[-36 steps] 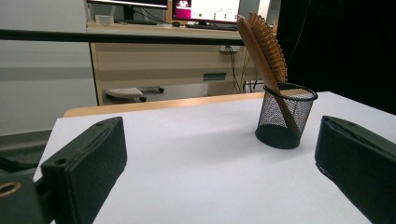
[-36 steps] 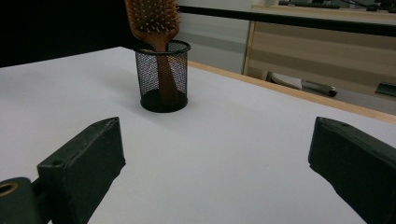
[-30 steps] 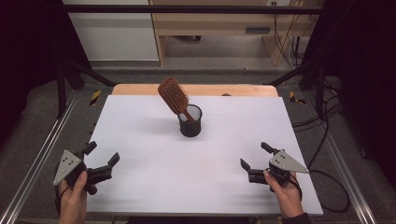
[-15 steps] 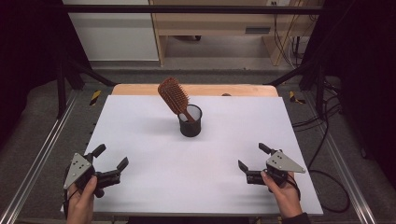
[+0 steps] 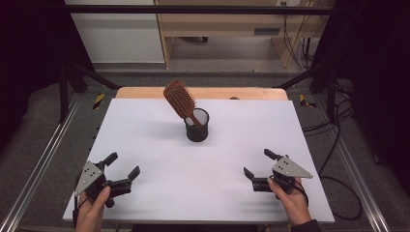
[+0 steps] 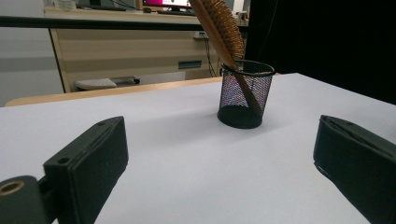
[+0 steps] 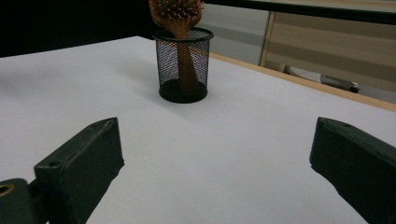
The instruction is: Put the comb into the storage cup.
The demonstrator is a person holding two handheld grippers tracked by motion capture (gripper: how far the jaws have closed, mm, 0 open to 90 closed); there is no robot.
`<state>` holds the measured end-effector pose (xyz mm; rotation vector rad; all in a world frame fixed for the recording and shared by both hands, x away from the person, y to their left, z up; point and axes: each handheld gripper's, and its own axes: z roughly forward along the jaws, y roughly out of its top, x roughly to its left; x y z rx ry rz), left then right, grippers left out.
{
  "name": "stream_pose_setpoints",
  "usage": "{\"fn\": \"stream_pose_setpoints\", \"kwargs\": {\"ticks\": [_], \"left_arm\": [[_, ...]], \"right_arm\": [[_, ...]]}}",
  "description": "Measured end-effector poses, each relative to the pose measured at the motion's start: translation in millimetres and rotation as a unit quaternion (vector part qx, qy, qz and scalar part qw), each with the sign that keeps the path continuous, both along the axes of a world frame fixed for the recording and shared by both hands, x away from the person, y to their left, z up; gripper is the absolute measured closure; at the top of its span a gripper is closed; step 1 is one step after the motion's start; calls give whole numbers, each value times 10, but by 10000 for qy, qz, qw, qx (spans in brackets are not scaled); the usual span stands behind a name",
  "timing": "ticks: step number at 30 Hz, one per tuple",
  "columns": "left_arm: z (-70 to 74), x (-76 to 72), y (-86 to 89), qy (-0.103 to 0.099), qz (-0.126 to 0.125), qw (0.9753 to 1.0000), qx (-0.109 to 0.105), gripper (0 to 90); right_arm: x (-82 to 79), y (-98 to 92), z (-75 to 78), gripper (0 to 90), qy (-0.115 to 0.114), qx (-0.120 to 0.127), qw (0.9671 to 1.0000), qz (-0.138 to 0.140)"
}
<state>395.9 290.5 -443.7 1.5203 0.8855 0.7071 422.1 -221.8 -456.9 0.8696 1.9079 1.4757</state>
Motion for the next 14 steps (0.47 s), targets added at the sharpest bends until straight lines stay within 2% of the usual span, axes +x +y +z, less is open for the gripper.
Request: {"fn": "stream_pose_setpoints", "kwargs": {"ticks": [4, 7, 11, 14], "left_arm": [[-5, -10, -39, -62, 10, 10000, 57, 35], [-8, -21, -94, -200, -7, 9993, 328, 35], [-25, -17, -152, -190, -72, 9985, 507, 33], [-16, -15, -149, -203, -84, 9985, 497, 31]], "right_arm": [[22, 27, -17, 30, 49, 25, 10000, 44], [33, 38, -28, 30, 94, 30, 9999, 88], [40, 50, -35, 30, 120, 22, 9999, 112], [52, 51, -45, 30, 143, 2, 9999, 92]]}}
